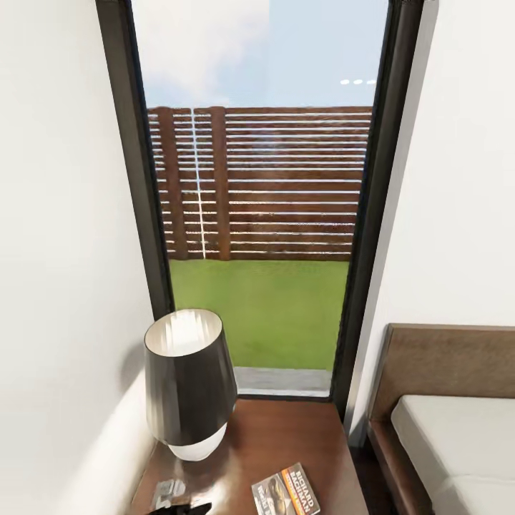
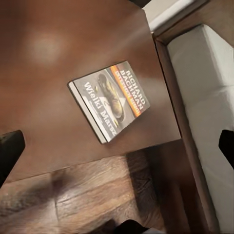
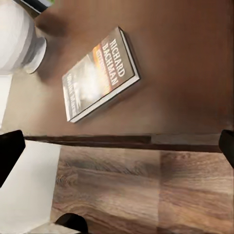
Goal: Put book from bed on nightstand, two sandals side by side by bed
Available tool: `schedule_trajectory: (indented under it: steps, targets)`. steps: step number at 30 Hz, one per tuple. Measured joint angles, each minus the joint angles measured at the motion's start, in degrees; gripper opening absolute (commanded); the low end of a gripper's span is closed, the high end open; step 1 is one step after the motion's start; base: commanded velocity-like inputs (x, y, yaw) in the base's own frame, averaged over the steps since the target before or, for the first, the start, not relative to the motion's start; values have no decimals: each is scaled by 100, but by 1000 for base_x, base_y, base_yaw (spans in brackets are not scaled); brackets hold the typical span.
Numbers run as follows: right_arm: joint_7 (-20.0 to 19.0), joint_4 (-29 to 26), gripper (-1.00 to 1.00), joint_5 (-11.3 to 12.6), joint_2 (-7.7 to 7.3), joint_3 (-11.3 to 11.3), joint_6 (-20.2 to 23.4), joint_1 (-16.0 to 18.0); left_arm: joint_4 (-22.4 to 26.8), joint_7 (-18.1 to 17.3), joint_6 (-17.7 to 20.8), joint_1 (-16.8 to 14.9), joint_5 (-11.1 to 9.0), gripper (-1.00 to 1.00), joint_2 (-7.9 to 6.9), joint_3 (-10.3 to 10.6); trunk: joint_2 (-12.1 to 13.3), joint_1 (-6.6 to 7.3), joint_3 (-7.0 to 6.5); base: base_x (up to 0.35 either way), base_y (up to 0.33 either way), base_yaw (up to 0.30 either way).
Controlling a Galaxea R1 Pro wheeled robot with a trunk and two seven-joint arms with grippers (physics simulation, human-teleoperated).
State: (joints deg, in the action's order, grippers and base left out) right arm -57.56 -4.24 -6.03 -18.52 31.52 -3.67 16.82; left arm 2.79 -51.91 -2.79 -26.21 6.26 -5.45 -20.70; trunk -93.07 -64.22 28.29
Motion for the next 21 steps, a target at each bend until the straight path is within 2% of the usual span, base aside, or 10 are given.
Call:
schedule_trajectory:
  steps: [5, 9, 12, 14, 15, 17, 19, 21]
  targets:
    - [21, 45, 100, -1, -1, 18, -140, -544, -145, 669, -200, 306, 10, 100, 9, 15, 201, 110, -90, 0, 0, 0]
    - [141, 54, 100, -15, -1, 48, -162, -738, -158, 807, -417, 545, 8, 100, 3, 15, 361, 198, -163, 0, 0, 0]
    - [513, 82, 100, -20, 3, 43, -167, -764, -159, 933, -462, 630, 8, 100, 4, 17, 482, 264, -217, 0, 0, 0]
    - [1104, 190, 100, -28, 29, 34, -176, -774, -159, 1157, -479, 671, 8, 100, 9, 20, 562, 308, -253, 0, 0, 0]
    - [1549, 276, 100, -35, 52, 30, -187, -778, -159, 1398, -484, 685, 7, 100, 19, 33, 602, 330, -271, 0, 0, 0]
    - [1962, 340, 100, -48, 68, 32, -201, -779, -158, 1809, -490, 715, 9, 100, 35, 56, 682, 374, -307, 0, 0, 0]
    - [2147, 368, 100, -111, 74, 31, -205, -780, -159, 2255, -497, 781, 47, 100, 72, 101, 763, 418, -343, 0, 0, 0]
    - [2231, 381, 100, -292, 80, 27, -208, -780, -159, 2691, -502, 845, 191, 100, 115, 144, 843, 461, -379, 0, 0, 0]
